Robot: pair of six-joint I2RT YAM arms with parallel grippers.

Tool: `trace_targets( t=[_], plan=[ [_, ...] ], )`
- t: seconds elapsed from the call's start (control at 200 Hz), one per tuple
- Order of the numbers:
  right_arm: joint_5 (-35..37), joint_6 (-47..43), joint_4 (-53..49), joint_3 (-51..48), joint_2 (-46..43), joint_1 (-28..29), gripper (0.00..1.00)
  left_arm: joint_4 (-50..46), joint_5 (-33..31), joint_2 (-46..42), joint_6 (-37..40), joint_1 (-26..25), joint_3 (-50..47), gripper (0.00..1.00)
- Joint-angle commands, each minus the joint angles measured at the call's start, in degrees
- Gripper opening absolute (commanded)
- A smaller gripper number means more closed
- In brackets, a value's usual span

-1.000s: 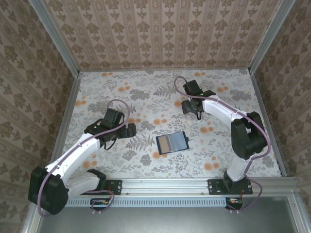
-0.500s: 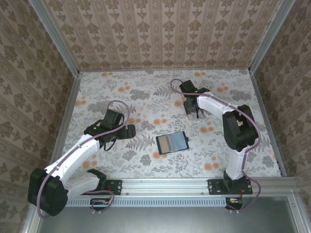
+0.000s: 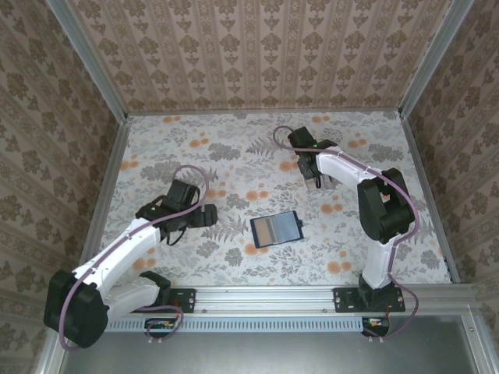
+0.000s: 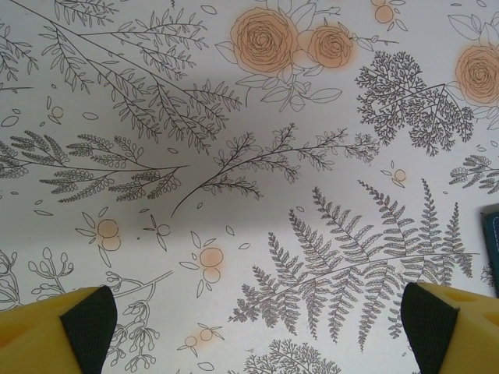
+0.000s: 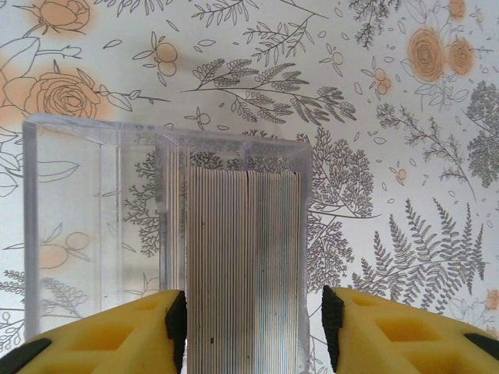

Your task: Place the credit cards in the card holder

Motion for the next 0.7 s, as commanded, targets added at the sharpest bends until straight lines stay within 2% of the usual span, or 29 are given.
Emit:
trace_targets(
  t=[0.0,0.14,0.23,0.39,0.56,0.64,0.695],
  plan=[
    [3.9,-1.2,-1.0,0.6,-2.4,0.0,0.50,-0.5,0.1,-0.3,0.8,-0.3,0.3,0.97],
    [4.5,-1.1,-1.7,0.9,-3.0,0.1,0.49,-0.3,-0.7,-0.1,0.6,-0.5,0.2,0.97],
    [3.9,-1.1,-1.3,0.4,-3.6,0.1,0.44,-0.5,-0.3,0.5,0.5,-0.9,0.4,0.97],
    [3.4,-1.1,-1.7,0.2,-4.1,0.1,0.30,-0.1,0.0,1.2,0.6,-1.3,0.0,0.97],
    [0.9,-0.5,-2.9,0.4,-4.5,0.0,0.07,-1.6,-1.0,2.3,1.0,-1.9,0.8,0.97],
    [0.3,-0.1,-2.8,0.0,-5.1,0.0,0.00,-1.6,-0.5,2.7,1.1,-2.0,0.8,0.97],
    [0.0,0.4,-3.2,0.1,-5.4,-0.1,0.00,-2.1,-0.8,2.8,1.0,-2.2,0.9,0.97]
  ],
)
